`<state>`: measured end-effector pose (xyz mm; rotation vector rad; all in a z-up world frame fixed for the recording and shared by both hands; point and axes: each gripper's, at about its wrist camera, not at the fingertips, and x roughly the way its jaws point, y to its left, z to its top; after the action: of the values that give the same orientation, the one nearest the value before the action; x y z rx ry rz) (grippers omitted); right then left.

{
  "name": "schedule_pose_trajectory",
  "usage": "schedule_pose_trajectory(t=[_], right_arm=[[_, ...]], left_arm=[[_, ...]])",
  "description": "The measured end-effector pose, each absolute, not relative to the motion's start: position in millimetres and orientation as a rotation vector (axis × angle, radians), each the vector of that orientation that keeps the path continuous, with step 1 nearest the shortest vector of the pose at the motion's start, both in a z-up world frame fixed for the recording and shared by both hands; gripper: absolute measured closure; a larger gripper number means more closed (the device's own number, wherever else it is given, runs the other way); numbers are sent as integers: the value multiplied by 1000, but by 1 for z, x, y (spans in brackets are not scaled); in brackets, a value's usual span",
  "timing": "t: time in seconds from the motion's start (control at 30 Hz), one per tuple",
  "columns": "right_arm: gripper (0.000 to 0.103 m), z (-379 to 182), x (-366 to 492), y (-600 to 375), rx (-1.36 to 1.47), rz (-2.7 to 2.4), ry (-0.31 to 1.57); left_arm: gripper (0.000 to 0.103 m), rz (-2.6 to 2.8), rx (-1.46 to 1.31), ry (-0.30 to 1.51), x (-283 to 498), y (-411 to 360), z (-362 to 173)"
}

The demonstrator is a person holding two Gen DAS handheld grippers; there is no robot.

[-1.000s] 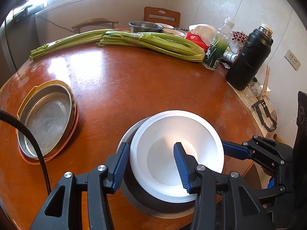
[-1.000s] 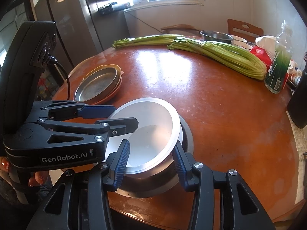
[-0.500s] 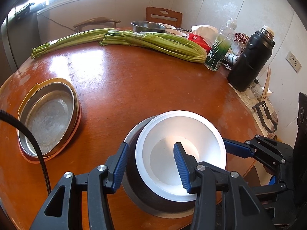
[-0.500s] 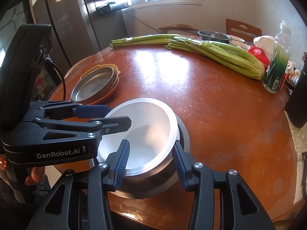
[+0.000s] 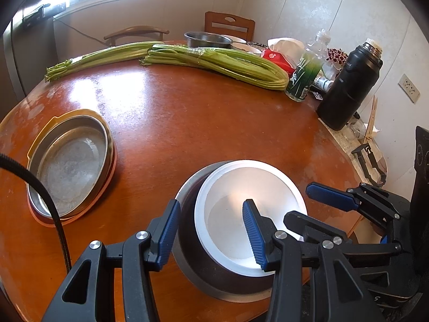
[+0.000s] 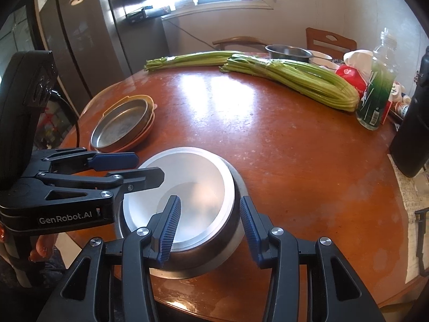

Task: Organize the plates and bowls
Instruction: 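Grasp the rim of the steel bowl holding the white bowls with the left tool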

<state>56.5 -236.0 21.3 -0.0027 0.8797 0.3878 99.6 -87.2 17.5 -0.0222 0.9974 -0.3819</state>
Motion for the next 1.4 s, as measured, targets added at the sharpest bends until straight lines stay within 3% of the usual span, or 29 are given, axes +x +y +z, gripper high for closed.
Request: schedule_pose_trajectory(t=[0.43,0.73,1.4], right_arm=[[55,39,52,-231,-21,389,819],[49,44,59,-232,-23,357,795],[46,13,70,-243,39,333,895]], left_arm=[[55,-372,-21,962,92,-81,27],[54,-336,-15,937,92,-73,30],[52,-374,-65,1017,102,-67,4]])
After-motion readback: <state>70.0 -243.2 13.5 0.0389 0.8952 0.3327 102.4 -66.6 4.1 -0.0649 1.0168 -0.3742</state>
